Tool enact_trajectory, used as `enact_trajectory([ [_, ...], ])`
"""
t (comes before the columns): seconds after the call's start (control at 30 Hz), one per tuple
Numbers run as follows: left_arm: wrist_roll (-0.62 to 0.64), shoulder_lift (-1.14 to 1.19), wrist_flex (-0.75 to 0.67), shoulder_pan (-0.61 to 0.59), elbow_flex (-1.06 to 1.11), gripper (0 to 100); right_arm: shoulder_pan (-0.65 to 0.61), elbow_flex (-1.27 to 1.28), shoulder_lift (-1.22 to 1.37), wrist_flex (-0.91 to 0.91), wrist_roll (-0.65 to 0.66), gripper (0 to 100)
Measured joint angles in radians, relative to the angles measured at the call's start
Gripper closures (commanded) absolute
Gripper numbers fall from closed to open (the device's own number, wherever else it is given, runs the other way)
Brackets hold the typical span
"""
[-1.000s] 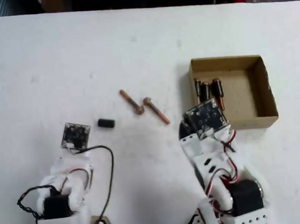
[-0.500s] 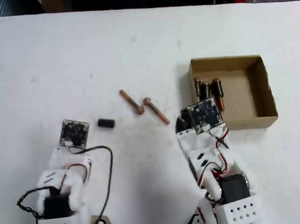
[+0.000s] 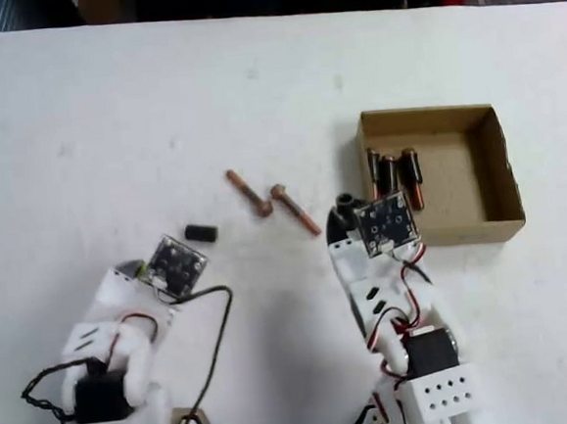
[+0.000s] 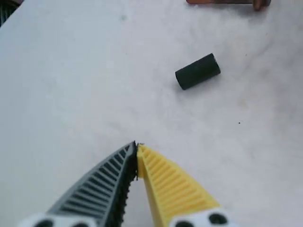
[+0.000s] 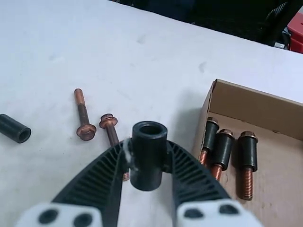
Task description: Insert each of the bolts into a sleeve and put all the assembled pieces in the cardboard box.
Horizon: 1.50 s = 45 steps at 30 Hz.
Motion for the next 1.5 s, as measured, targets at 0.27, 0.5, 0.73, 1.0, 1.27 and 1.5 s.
enact_trajectory([
  [0.27, -0.107, -0.003, 0.109, 0.000, -0.135, 98, -0.002, 0.078, 0.000, -0.143, 0.000, 98.1],
  [0.5, -0.110, -0.011, 0.149, 0.000, -0.244, 98, -0.002, 0.097, 0.000, -0.155, 0.000, 98.1],
  [0.73, -0.110, -0.012, 0.190, 0.000, -0.365, 98, -0.002, 0.118, 0.000, -0.160, 0.000, 98.1],
  [1.0, -0.066, 0.052, 0.190, 0.002, -0.462, 98, -0.002, 0.121, 0.000, -0.160, 0.000, 98.1],
  [1.27, 0.008, 0.413, 0.192, 0.008, -0.675, 98, -0.002, 0.121, 0.000, -0.160, 0.000, 98.1],
  [1.5, -0.095, 0.689, 0.192, 0.084, -0.778, 98, -0.002, 0.121, 0.000, -0.160, 0.000, 98.1],
])
